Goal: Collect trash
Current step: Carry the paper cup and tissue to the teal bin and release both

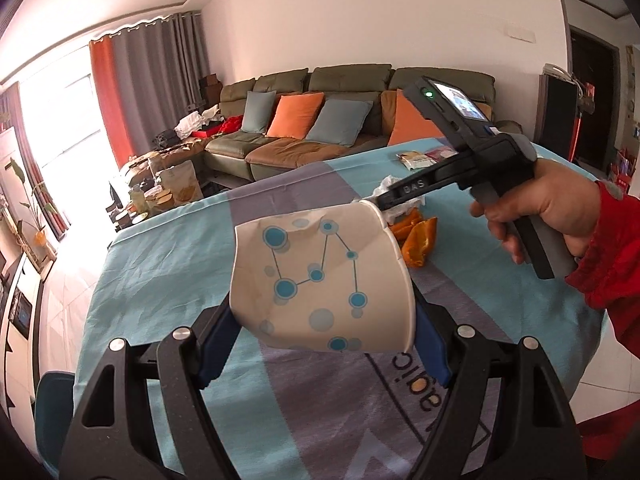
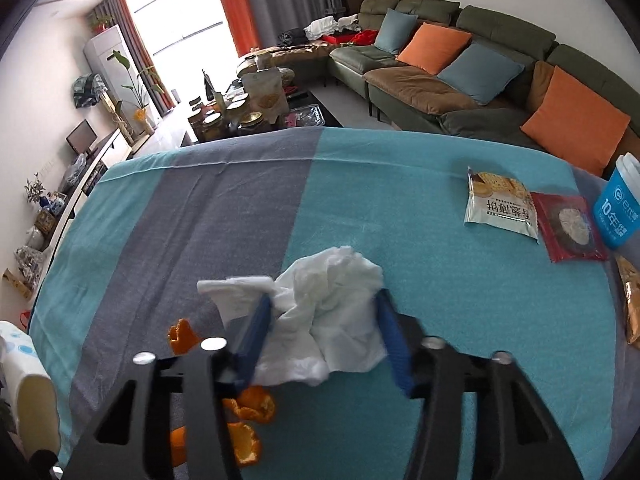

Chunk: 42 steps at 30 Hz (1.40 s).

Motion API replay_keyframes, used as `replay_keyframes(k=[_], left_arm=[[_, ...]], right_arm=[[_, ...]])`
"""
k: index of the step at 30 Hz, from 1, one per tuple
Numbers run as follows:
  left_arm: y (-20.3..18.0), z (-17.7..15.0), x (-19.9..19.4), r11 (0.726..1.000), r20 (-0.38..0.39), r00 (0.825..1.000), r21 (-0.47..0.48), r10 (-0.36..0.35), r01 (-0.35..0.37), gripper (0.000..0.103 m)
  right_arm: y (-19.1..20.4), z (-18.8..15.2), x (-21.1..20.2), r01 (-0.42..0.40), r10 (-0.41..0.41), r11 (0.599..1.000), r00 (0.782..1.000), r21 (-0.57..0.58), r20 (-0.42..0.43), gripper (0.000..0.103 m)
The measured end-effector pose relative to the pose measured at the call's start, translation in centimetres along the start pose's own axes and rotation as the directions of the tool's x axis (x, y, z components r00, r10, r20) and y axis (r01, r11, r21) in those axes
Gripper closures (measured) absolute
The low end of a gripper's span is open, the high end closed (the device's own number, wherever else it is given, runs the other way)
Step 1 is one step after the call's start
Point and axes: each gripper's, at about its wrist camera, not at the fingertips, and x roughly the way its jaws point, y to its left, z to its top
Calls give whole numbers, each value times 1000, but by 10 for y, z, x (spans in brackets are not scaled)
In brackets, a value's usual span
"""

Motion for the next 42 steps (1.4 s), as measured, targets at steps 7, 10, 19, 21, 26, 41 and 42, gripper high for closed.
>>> replay_keyframes(k=[7,10,19,21,26,41,42], left_arm=[[9,2,-10,999,16,1000,-26,22,-22,27],[14,1,-17,999,27,999,-36,35,-34,28],[38,0,-48,991,93,991,-99,97,-88,28],[44,-1,-58,989,108,988,-108,112,-100,28],[63,-4,-81,980,139,977,-142,159,-140,28],[160,-36,-152,863,115,888,-316,446,-393,28],[168,-41,-157,851,106,878,-326,466,-412,28]], right_arm=[[5,2,-4,0,0,1000,1000,-4,19,90],[14,3,-16,23,-22,1000,998,-21,62,91],[71,12,-77,-3,31,991,976,-131,214,91],[88,10,-87,-26,63,986,972,-163,227,91],[124,3,-98,-80,134,970,963,-228,233,91],[260,-5,-98,-236,333,873,928,-427,167,91],[272,-5,-97,-251,349,861,924,-443,155,91]])
